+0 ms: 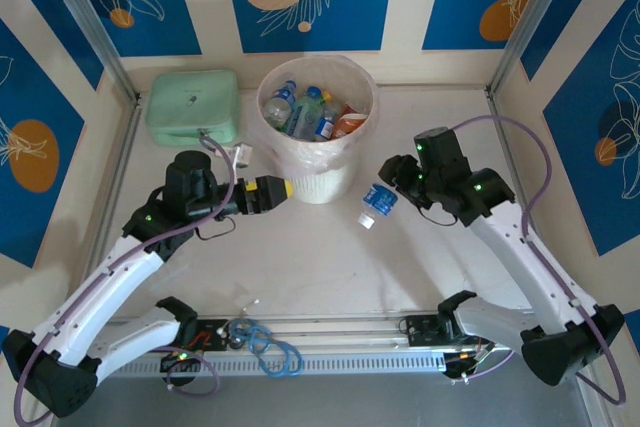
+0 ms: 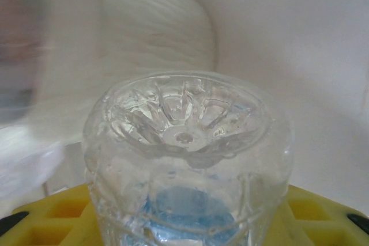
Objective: Put the plastic bottles in the bin
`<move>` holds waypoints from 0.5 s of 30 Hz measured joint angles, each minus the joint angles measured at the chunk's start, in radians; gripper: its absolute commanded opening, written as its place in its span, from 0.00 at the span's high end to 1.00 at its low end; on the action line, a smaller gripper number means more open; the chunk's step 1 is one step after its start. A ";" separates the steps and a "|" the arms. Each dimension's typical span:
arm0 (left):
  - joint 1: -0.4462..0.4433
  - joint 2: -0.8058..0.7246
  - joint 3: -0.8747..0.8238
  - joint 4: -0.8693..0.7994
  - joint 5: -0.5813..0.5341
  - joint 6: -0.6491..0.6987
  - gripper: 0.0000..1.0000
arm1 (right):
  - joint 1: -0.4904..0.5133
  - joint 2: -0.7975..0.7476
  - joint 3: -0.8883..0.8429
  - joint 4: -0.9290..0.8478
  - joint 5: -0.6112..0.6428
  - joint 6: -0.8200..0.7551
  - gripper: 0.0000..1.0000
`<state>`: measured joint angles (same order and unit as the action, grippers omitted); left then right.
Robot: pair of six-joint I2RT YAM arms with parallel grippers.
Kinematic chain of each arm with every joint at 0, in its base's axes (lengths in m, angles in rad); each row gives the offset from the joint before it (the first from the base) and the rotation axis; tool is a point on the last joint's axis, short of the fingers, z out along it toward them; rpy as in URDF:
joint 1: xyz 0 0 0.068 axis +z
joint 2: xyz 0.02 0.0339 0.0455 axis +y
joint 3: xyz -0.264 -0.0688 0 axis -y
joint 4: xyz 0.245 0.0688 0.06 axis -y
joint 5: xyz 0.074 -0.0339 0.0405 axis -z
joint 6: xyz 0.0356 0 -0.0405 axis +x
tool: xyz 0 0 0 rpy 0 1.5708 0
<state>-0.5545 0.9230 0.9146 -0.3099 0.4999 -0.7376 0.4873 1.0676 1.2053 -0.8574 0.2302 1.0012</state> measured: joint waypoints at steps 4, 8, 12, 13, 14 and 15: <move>-0.023 0.002 0.000 0.025 0.004 -0.014 0.10 | 0.087 0.029 0.159 -0.012 0.017 -0.029 0.52; -0.024 -0.006 0.000 0.024 -0.026 -0.014 0.10 | 0.118 0.130 0.361 -0.007 0.014 -0.079 0.52; -0.024 -0.029 0.000 0.003 -0.075 -0.014 0.10 | 0.115 0.290 0.581 -0.013 -0.003 -0.145 0.52; -0.024 -0.034 0.000 -0.005 -0.089 -0.014 0.10 | 0.110 0.338 0.643 -0.023 -0.014 -0.161 0.52; -0.024 -0.038 0.000 -0.013 -0.101 -0.014 0.10 | 0.104 0.376 0.691 -0.028 -0.023 -0.171 0.52; -0.024 -0.040 0.000 -0.021 -0.113 -0.014 0.10 | 0.094 0.423 0.748 -0.031 -0.036 -0.184 0.51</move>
<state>-0.5785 0.8833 0.9150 -0.3313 0.3870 -0.7513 0.5812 1.4910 1.9530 -0.8886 0.1944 0.8173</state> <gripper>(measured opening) 0.904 0.504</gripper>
